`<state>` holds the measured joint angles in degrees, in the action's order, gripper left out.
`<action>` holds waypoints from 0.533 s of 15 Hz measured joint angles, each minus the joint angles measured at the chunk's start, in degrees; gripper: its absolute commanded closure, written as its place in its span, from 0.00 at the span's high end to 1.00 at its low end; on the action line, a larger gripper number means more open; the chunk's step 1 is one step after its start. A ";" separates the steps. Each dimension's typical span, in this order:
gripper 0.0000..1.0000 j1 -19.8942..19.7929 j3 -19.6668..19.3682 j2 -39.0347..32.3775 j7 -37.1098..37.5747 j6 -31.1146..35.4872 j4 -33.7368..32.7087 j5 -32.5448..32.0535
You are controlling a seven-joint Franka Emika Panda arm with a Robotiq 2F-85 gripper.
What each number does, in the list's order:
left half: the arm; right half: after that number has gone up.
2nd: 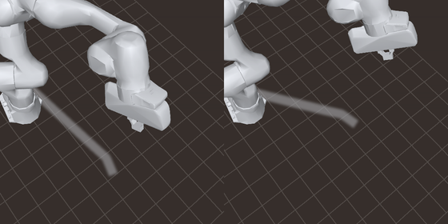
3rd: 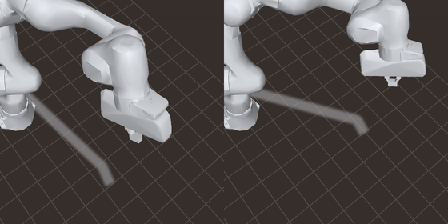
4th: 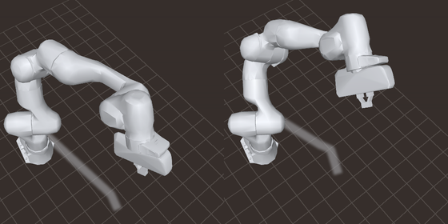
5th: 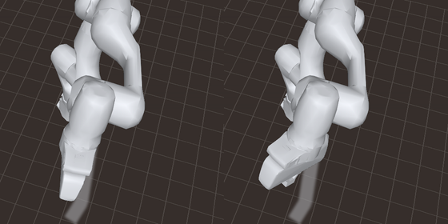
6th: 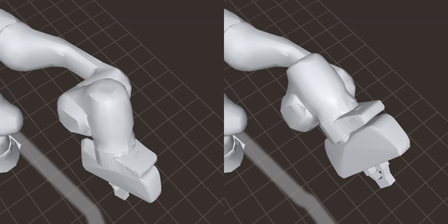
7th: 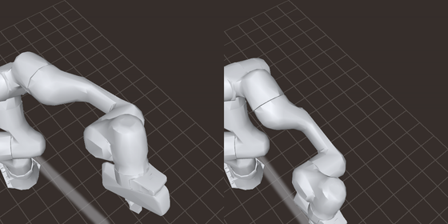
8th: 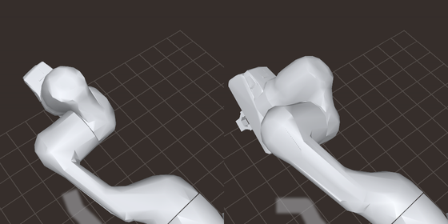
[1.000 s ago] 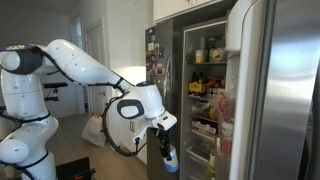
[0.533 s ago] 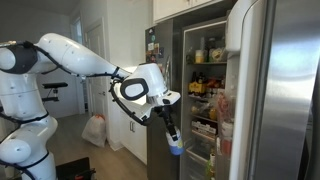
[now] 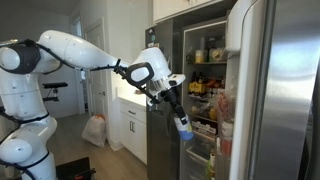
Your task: Get the blue can and put it on the second row of the right fridge door
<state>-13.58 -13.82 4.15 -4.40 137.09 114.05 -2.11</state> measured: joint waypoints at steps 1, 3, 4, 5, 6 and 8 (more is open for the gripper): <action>0.47 0.22 0.07 -0.52 0.00 -0.15 -1.53 -0.39; 0.47 0.63 0.13 -1.86 0.00 -0.19 -4.49 -1.65; 0.47 0.68 0.21 -2.68 0.00 -0.19 -5.92 -2.25; 0.47 0.68 0.29 -3.49 0.00 -0.19 -7.24 -2.78; 0.47 0.68 0.32 -4.32 0.03 -0.18 -8.49 -3.41; 0.47 0.68 0.32 -5.86 0.07 0.08 -10.71 -4.52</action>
<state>-12.90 -13.50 -1.72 -4.34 137.16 103.34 -6.63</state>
